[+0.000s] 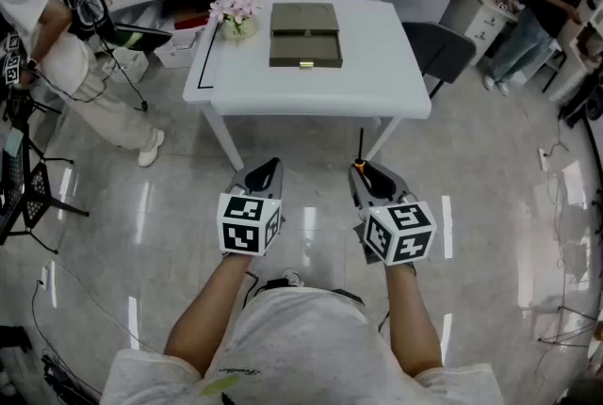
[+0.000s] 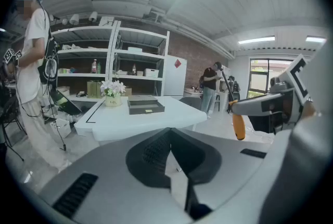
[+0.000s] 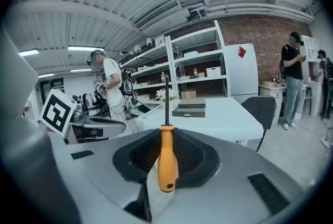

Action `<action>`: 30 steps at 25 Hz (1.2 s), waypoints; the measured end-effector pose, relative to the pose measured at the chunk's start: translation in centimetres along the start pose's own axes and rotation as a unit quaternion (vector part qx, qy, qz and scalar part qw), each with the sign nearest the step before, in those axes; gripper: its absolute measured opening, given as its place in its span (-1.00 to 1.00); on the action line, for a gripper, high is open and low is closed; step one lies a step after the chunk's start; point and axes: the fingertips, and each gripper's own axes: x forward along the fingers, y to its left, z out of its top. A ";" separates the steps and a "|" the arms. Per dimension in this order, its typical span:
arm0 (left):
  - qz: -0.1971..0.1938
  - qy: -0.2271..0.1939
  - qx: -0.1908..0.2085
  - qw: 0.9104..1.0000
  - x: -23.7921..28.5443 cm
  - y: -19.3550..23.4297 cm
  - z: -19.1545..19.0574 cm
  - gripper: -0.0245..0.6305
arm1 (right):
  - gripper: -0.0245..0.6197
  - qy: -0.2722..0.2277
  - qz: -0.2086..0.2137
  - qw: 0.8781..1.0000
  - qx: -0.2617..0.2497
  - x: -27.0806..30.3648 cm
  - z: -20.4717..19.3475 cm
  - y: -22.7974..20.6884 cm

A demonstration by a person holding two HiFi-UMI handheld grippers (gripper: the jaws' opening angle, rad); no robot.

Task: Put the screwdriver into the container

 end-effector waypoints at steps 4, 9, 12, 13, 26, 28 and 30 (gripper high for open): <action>-0.002 -0.002 0.001 1.000 0.4 0.6 0.3 -0.91 | -0.69 -0.005 0.006 1.000 0.009 0.6 0.2 0.3; -0.007 -0.001 0.004 1.000 1.3 1.4 0.7 -0.91 | -0.69 -0.005 0.007 1.000 0.009 2.0 0.7 0.2; -0.007 0.001 0.005 1.000 2.0 2.0 0.9 -0.91 | -0.69 -0.007 0.009 1.000 0.011 2.7 1.0 0.0; -0.007 0.002 0.006 1.000 2.2 2.2 1.0 -0.91 | -0.69 -0.007 0.010 1.000 0.012 3.0 1.1 -0.1; 0.012 0.010 0.008 1.000 7.7 4.2 2.8 -0.91 | -0.69 -0.009 0.036 0.999 0.003 8.3 3.4 -3.9; 0.018 0.010 0.007 1.000 9.1 4.5 3.4 -0.91 | -0.69 -0.008 0.042 0.999 0.001 9.3 4.0 -5.1; 0.024 0.009 0.003 1.000 10.7 4.8 4.2 -0.91 | -0.69 -0.006 0.048 0.999 0.000 10.4 4.5 -6.5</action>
